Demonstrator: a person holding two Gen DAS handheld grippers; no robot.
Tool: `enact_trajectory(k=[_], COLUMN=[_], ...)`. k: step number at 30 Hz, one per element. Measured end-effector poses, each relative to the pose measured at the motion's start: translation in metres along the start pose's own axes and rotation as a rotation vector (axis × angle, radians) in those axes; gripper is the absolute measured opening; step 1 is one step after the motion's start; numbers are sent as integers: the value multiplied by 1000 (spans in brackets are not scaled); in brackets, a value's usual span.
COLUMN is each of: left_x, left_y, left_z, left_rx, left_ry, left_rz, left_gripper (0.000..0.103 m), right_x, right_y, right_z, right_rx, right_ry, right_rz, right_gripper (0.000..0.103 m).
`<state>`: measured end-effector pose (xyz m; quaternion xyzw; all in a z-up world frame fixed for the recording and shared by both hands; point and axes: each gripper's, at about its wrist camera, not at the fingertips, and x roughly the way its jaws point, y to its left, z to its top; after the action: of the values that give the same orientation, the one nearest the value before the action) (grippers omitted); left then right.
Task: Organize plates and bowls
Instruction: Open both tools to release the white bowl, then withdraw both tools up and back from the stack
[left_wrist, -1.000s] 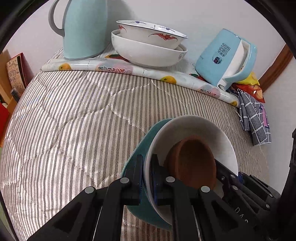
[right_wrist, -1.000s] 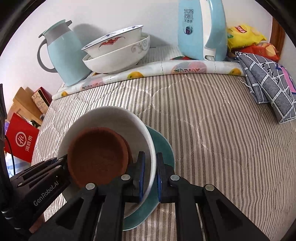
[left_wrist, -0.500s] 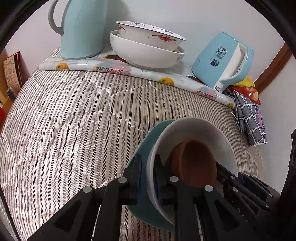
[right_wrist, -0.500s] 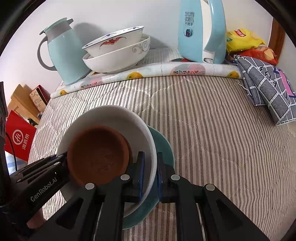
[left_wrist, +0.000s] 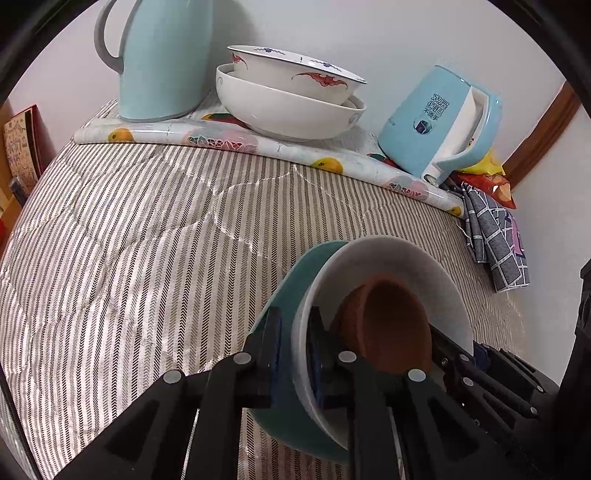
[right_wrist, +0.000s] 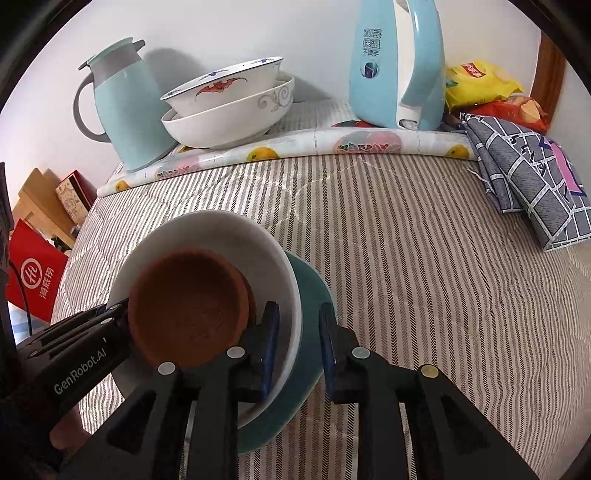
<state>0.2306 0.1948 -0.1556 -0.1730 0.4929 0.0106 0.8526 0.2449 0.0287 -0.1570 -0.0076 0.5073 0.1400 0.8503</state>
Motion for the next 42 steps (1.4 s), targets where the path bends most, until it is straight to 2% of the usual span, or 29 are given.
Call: enact_trajectory(k=[4,9,12,15,17,22,27,39,42], left_x=[-1,-5,-11,-22,-34,-63,-87,-147,-161], left_y=[-3,-6,-7,-12,-14,-21,-39,-85,-98], left_z=[-1,-2,-4,-7,-9,-15,-31,-81,-97], left_rx=[16,15,11,33,37,29,46,68,84], left_ry=[1,5,0,-20,-54,-110,-150,-244,-275], left_rz=[23,54,71,117,141,148,160,174,182], left_gripper=[15,17,21,33,46,59,64,72,76], right_x=[-5,-17,-27,-39,-50,-78,-110,-172,-190], right_y=[0,-4,-9,-16,-19,-26,-40,-85,-93], right_z=[0,-1,-3,-7,-10,-19,-34,-80,-94], right_rx=[-10,-19,-10,0,2,-11,-4,39,44], right_ry=[-9,-41,-58,-76,-97,-148,-198,-200,-222], right_rz=[7,-5,1,13,15,-1,-35,-93,-103], right_gripper=[24,37,37,39,44,56,69,70,81])
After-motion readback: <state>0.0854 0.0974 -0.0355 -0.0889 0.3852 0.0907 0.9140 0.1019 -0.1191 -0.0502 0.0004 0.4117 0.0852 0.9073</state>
